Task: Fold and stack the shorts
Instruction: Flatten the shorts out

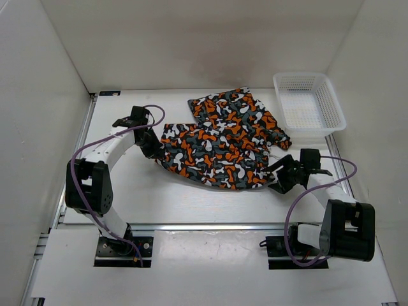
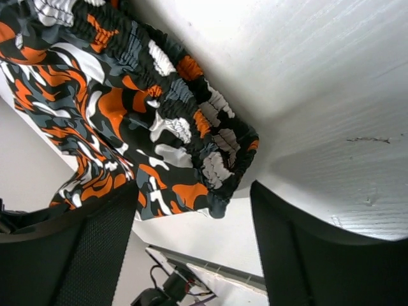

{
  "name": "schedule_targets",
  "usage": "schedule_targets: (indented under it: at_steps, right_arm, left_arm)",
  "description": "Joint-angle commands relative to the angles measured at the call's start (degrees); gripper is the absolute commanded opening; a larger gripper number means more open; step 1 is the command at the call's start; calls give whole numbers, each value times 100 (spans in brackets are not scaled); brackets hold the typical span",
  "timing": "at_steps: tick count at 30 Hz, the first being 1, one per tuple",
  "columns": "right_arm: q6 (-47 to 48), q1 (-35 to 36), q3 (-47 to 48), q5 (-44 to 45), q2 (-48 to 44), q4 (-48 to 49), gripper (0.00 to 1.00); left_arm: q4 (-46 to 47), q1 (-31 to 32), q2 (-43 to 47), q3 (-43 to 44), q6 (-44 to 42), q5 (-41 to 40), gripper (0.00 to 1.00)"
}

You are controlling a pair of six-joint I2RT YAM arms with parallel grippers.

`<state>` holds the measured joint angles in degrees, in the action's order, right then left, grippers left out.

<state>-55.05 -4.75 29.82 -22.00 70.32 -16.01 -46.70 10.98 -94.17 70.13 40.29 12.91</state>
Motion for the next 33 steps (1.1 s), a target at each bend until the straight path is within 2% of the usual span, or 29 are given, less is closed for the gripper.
schedule_targets:
  at_steps: [1, 6, 12, 16, 17, 18, 23, 27, 31, 33]
  right_arm:
    - [20, -8, -117, -94, -28, 264, 76]
    - [-155, -8, -319, -200, 104, 450, 76]
    - [-287, -8, -381, -76, 340, 880, 55]
    - [-208, -8, -48, 160, 509, 890, 22]
    - [-113, -8, 49, 213, 509, 732, 6]
    - [-51, -8, 172, 335, 456, 600, 1]
    - [608, -8, 1366, 582, 96, -252, 1]
    - [1171, -8, 2570, 477, -36, -1182, 1]
    - [1653, -8, 3572, 346, -439, -1755, 1]
    - [1812, -8, 4179, 127, -563, -1949, 1]
  left_arm:
    - [12, 17, 303, 89, -74, 37, 10]
    - [12, 18, 303, 36, -74, 36, 10]
    - [12, 18, 303, 36, -74, -16, 10]
    - [12, 18, 303, 36, -74, -16, 10]
    - [12, 18, 364, 36, -74, -16, 10]
    - [12, 18, 425, 114, -74, -16, 10]
    - [-409, -333, 627, 781, -189, 45, 10]
    - [-744, -570, 900, 1730, -250, 177, 10]
    - [-1122, -781, 1321, 2924, -303, 177, 10]
    - [-1175, -887, 1550, 3225, -303, 317, 10]
